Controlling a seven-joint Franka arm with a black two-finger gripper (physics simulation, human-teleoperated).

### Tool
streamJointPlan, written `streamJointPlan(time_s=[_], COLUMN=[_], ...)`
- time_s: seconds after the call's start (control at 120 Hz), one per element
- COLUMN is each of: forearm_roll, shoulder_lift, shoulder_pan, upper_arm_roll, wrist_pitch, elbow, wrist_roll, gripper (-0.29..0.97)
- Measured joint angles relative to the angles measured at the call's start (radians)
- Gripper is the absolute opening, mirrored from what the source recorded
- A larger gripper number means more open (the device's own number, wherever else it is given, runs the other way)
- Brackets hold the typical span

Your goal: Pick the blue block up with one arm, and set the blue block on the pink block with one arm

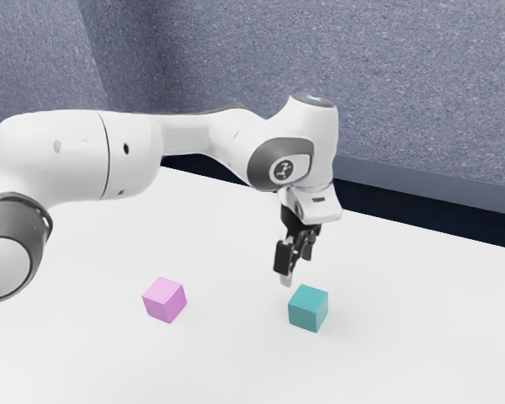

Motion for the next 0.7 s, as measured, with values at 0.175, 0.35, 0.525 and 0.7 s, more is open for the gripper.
streamJointPlan(time_s=[0.175, 0.35, 0.525, 0.7], forearm_roll=[0.001, -0.053, -0.071, -0.074], shoulder_lift=[0.045, 0.091, 0.122, 0.149], shoulder_pan=[0.006, 0.015, 0.021, 0.014], upper_arm_roll=[0.001, 0.000, 0.018, 0.023], wrist_pitch=[0.052, 0.097, 0.123, 0.135], elbow=[0.006, 0.008, 0.026, 0.042], wrist_roll=[-0.009, -0.006, 0.007, 0.024], gripper=[0.68, 0.68, 0.68, 0.68])
